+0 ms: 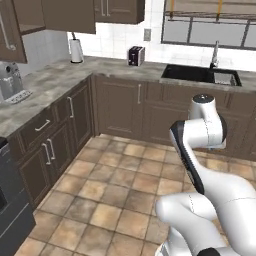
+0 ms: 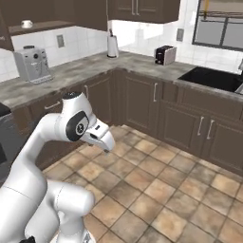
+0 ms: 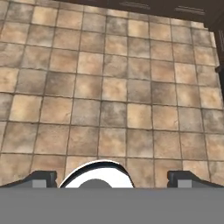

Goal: There is a tray on the dining counter. Grab the cup, mug, and pitcher and place them on the tray. The pitcher may be placed next to the tray if it cannot fit the tray.

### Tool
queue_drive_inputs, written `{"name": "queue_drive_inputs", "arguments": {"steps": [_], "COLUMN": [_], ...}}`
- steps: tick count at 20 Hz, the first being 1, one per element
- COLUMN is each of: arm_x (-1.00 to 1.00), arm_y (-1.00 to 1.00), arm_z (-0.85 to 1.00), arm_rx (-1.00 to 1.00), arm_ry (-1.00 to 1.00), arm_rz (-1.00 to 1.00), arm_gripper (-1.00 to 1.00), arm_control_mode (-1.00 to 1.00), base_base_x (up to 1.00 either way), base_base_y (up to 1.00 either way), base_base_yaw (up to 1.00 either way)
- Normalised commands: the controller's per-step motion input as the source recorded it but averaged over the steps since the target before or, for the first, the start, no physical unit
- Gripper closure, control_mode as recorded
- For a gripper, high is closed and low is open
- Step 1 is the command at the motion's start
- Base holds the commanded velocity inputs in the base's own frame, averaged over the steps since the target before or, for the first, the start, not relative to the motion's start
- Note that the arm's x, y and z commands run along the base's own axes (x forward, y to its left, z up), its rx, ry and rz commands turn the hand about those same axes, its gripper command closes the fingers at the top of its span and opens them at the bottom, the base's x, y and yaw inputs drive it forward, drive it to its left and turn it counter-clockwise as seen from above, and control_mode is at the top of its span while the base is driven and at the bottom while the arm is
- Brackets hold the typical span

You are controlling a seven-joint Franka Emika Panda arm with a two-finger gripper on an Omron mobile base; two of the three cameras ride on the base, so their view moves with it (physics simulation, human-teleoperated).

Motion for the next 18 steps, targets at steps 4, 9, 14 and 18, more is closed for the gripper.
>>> {"name": "queue_drive_inputs", "arguments": {"steps": [4, 9, 14, 18], "arm_x": [0.00, 0.00, 0.00, 0.00], "arm_y": [0.00, 0.00, 0.00, 0.00], "arm_z": [0.00, 0.00, 0.00, 0.00], "arm_rx": [0.00, 0.00, 0.00, 0.00], "arm_ry": [0.00, 0.00, 0.00, 0.00], "arm_rz": [0.00, 0.00, 0.00, 0.00], "arm_gripper": [-1.00, -1.00, -1.00, -1.00], "arm_control_mode": [1.00, 1.00, 1.00, 1.00], "base_base_x": [0.94, 0.91, 0.72, 0.43], "base_base_y": [0.00, 0.00, -0.01, -0.04], "base_base_yaw": [0.00, 0.13, 0.45, 0.74]}}
